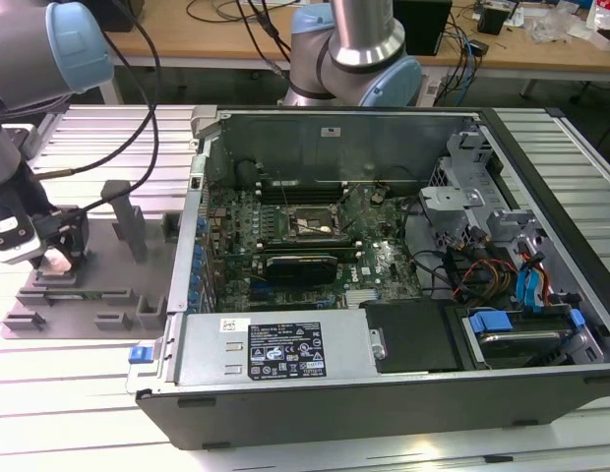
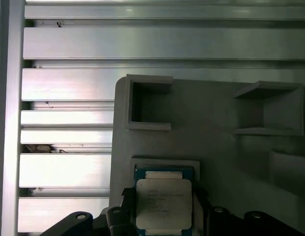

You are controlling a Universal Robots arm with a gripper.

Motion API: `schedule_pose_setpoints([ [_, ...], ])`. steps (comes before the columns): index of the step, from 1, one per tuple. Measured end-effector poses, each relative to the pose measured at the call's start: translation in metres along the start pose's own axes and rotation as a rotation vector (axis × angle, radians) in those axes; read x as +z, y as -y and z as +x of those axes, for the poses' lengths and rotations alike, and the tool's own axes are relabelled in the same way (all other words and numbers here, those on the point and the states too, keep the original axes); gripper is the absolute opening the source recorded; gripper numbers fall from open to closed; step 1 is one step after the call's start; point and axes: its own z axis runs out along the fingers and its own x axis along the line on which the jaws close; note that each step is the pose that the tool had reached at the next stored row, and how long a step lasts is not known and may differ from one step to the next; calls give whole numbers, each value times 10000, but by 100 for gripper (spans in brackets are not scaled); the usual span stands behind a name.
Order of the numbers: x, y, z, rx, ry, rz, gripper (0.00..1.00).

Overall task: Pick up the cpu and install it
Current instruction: 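Pick up the cpu and move it towards the insertion slot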

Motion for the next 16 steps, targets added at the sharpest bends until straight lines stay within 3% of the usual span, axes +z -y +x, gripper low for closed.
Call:
schedule_pose_setpoints([
  [6,-148,-8,-2,25,2,0,55],
  [12,-223,-13,-2,29,2,0,55],
  [16,-306,-17,-3,31,2,0,55],
])
